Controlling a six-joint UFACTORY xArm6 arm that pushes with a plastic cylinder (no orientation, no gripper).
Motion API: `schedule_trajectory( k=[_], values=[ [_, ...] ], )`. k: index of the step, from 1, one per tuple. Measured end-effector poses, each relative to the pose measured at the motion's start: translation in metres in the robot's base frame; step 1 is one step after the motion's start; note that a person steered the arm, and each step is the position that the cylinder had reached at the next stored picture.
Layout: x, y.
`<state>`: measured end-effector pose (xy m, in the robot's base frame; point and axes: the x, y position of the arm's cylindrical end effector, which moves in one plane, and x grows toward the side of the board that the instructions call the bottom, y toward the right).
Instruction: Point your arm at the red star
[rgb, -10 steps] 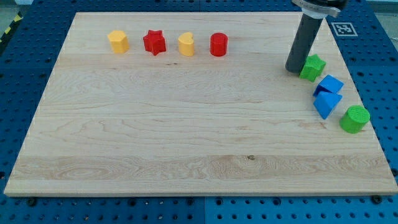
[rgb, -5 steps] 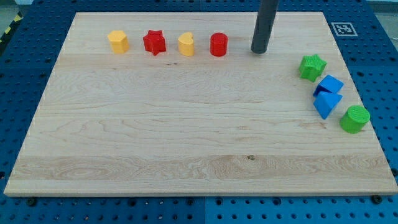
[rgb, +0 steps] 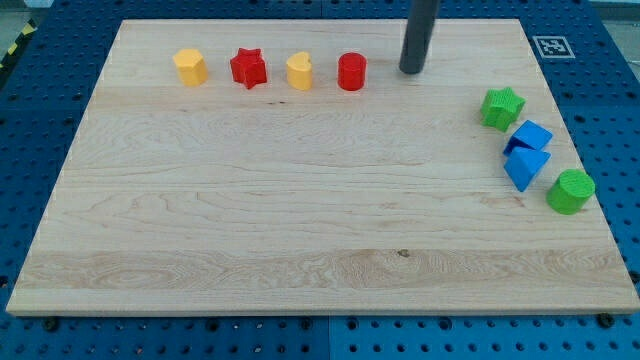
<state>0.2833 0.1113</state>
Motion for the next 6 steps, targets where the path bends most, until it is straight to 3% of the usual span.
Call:
schedule_trajectory(
  k=[1,3,5,6],
  values=[
    [-0.010,-0.023],
    [-0.028,-0.166],
    [-0.043,-0.252],
    [-0.047,-0.326]
  ],
)
